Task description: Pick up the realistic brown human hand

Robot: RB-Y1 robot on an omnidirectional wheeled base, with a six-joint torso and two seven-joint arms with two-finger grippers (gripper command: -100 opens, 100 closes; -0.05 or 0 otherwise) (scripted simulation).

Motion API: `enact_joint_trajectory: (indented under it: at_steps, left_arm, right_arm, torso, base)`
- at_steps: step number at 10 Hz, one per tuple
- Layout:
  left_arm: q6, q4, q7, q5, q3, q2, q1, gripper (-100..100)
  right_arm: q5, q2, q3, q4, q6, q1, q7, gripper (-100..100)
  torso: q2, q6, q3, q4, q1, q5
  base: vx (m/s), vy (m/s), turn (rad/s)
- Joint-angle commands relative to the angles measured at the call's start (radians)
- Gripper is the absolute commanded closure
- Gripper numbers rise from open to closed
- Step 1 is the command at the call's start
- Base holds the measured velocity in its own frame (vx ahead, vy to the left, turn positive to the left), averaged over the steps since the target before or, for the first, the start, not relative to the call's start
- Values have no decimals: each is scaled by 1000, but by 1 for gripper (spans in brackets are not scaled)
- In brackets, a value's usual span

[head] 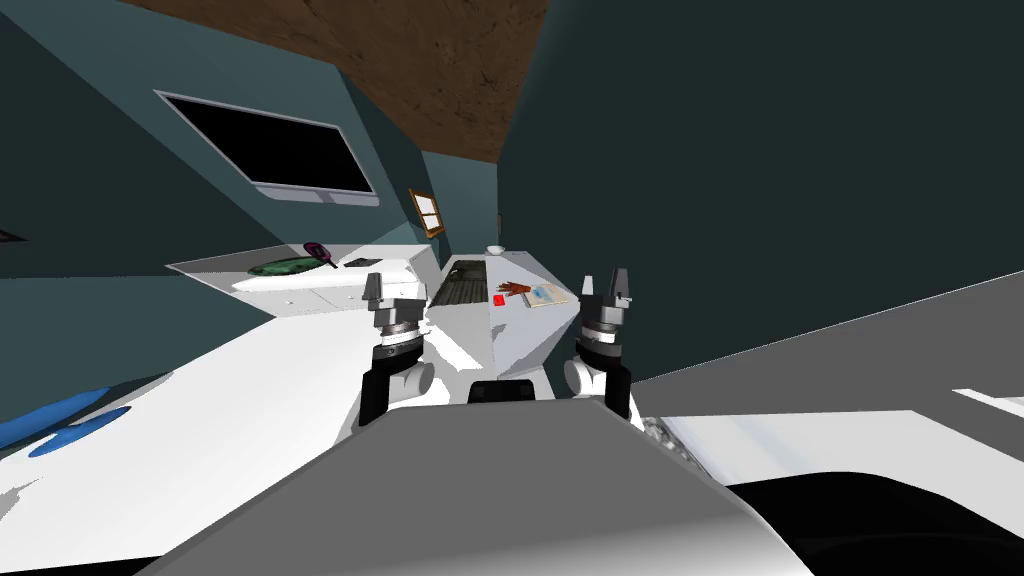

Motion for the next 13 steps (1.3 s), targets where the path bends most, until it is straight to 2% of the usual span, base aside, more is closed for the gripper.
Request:
enact_joint_trajectory:
  at_steps: [1,4,8,9,11,12,13]
  left_arm:
    - [0,0,0,0,0,0,0,0]
    - [0,0,0,0,0,0,0,0]
    - [0,0,0,0,0,0,0,0]
    - [0,0,0,0,0,0,0,0]
    - [0,0,0,0,0,0,0,0]
    - [0,0,0,0,0,0,0,0]
    - [0,0,0,0,0,0,0,0]
  right_arm:
    - [20,-42,10,20,-15,10,5,-100]
    - [65,-119,28,67,-47,31,17,-100]
    - [148,-243,57,164,-104,67,40,-100]
    - [148,-259,57,164,-104,67,40,-100]
    - [195,-329,69,223,-135,83,54,-100]
    - [195,-349,69,228,-135,83,54,-100]
    - [220,-386,75,264,-150,91,61,-100]
  torso:
    - [0,0,0,0,0,0]
    - [6,0,3,1,1,0]
    - [5,0,3,1,4,1]
    - [5,0,3,1,5,1]
    - [3,0,2,1,4,1]
    - [2,0,1,1,5,1]
    - [2,0,1,1,4,1]
  base:
    - [-48,2,-79]
    - [-91,19,-83]
    - [-78,55,-68]
    - [-45,57,-15]
    - [-36,70,-35]
    - [-31,58,-13]
    - [-32,62,-8]
